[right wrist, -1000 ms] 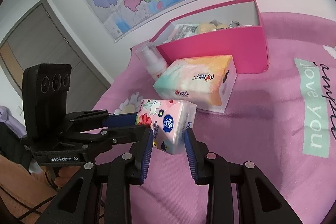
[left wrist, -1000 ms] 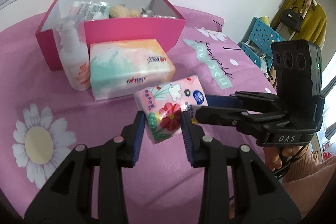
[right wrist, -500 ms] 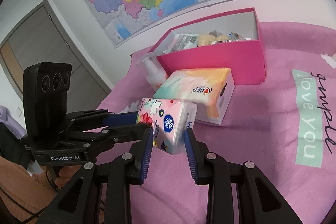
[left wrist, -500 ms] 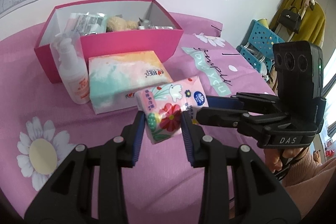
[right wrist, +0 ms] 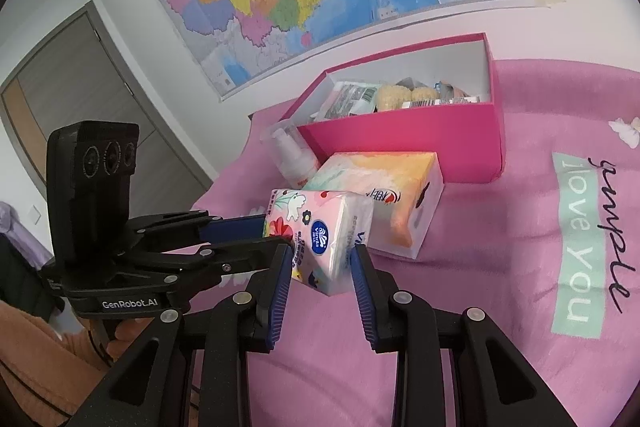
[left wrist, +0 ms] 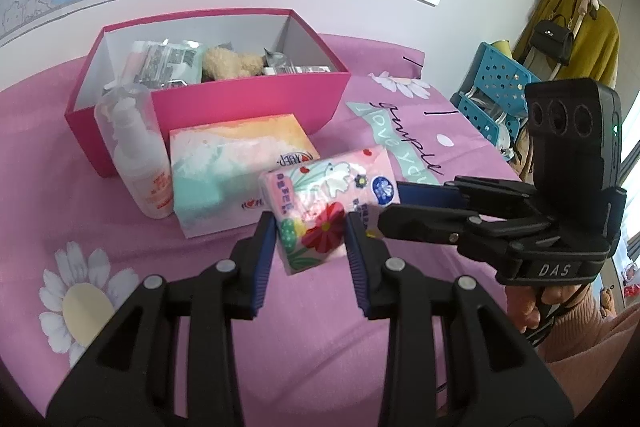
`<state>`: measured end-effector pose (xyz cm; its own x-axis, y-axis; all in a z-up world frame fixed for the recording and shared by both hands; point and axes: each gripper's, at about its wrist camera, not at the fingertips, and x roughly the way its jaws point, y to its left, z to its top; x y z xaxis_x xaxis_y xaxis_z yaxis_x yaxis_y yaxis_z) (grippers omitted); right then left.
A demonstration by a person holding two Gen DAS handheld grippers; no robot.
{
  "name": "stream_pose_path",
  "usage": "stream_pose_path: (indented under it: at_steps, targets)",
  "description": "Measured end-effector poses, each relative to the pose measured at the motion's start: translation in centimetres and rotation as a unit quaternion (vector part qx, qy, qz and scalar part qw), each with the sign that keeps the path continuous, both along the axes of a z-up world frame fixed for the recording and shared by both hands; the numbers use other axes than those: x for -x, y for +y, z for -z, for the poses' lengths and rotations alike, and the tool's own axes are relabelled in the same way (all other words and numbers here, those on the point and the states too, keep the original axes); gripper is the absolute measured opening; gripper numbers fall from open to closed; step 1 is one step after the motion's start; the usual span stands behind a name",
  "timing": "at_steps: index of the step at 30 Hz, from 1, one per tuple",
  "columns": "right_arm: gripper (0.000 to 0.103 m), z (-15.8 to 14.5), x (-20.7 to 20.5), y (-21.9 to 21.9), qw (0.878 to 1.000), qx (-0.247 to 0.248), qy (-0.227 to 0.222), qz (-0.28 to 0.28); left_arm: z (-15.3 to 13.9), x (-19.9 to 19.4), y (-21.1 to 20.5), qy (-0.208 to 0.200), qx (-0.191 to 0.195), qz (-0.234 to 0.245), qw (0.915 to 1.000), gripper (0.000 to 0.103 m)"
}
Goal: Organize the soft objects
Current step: 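Carry the tissue pack with the right gripper toward the pink shoebox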
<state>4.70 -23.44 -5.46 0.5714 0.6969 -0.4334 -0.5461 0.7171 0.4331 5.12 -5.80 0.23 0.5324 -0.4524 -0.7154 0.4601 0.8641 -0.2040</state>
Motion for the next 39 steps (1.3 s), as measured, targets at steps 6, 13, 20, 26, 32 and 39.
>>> stream_pose_path:
  at_steps: [6,13,20,26,32,39]
  targets:
    - [0.031,-0.5,-0.2,-0.1,1.000,0.001,-0.006,0.002,-0.4,-0.5,0.0,-0.005,0.001,0.000,1.0000,0.036]
    - [0.031,-1.0,-0.6,-0.2,1.000,0.000,-0.012,0.003,-0.8,-1.0,-0.1,-0.013,0.001,0.000,0.9999,0.036]
    - [0.032,-1.4,-1.0,-0.2,1.000,0.002,-0.020,0.006,-1.3,-1.4,-0.3,-0.020,0.001,-0.001,0.9998,0.036]
    - [0.032,-2.0,-1.5,-0.3,1.000,0.001,-0.026,0.010,-1.8,-2.2,-0.5,-0.024,0.003,-0.002,0.9997,0.036]
    - [0.032,-2.7,-1.9,-0.5,0.999,0.000,-0.036,0.014,-2.1,-3.0,-0.7,-0.028,0.001,-0.002,0.9996,0.036]
    - [0.032,-3.0,-2.5,-0.6,0.999,-0.002,-0.041,0.019,-2.4,-4.0,-1.0,-0.031,0.001,0.001,0.9995,0.036]
